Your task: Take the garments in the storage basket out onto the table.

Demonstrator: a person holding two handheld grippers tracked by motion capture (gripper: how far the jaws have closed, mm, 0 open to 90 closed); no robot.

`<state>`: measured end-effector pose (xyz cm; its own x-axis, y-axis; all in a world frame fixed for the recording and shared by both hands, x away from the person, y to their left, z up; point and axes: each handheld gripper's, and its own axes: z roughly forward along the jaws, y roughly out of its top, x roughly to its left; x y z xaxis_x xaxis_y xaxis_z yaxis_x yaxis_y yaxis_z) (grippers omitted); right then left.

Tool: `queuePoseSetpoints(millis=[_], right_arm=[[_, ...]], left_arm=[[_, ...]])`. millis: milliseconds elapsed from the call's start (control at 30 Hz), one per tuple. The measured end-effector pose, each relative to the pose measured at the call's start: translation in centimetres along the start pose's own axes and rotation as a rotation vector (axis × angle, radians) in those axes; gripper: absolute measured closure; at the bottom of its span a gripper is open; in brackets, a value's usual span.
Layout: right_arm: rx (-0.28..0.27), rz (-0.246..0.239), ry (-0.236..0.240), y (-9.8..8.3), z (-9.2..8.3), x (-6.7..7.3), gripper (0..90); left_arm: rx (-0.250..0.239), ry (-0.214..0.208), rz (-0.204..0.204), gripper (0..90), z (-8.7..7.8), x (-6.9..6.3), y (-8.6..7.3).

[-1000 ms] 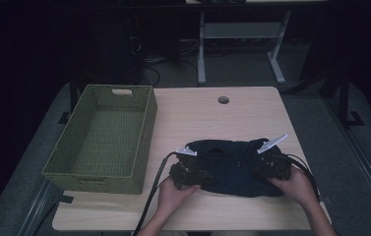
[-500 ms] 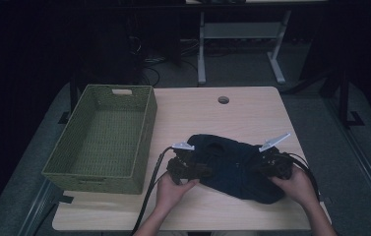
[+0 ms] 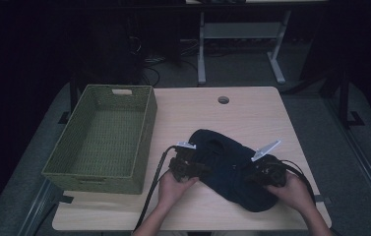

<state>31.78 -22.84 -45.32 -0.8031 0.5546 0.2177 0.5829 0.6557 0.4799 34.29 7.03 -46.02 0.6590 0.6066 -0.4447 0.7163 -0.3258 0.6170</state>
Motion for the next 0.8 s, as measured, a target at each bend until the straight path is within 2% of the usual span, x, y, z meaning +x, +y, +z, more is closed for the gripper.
queuePoseSetpoints(millis=[100, 167, 300, 400, 500, 600, 667, 800], right_arm=[[0.005, -0.023, 0.028, 0.7, 0.6, 0.7, 82.1], [-0.004, -0.027, 0.027, 1.0, 0.7, 0.8, 80.8], [-0.055, 0.015, -0.021, 0.9, -0.3, 0.2, 79.8], [-0.044, 0.037, -0.043, 0.6, -0.7, -0.6, 79.9], [-0.009, 0.032, -0.040, 0.2, -0.3, -0.7, 80.6], [-0.014, 0.016, -0.032, 0.2, -0.1, -0.1, 81.0], [0.000, 0.001, -0.003, 0.2, 0.2, 0.2, 82.7], [0.000, -0.026, 0.019, 0.5, 0.6, 1.1, 82.8]], left_arm=[[-0.020, -0.008, 0.010, 61.5, -0.8, -0.3, 0.2], [-0.027, -0.020, 0.014, 61.5, -1.2, -0.6, 0.2], [-0.021, -0.048, 0.021, 61.6, -1.3, -1.3, -0.5], [0.022, -0.056, 0.037, 61.8, -0.8, -1.6, -1.1], [0.042, -0.052, 0.024, 61.8, -0.2, -1.3, -1.2], [0.052, -0.039, 0.014, 62.1, 0.3, -0.8, -1.2], [0.043, -0.041, 0.000, 64.1, 0.5, -0.3, -1.0], [0.023, -0.018, -0.011, 64.4, 0.6, 0.5, -0.4]])
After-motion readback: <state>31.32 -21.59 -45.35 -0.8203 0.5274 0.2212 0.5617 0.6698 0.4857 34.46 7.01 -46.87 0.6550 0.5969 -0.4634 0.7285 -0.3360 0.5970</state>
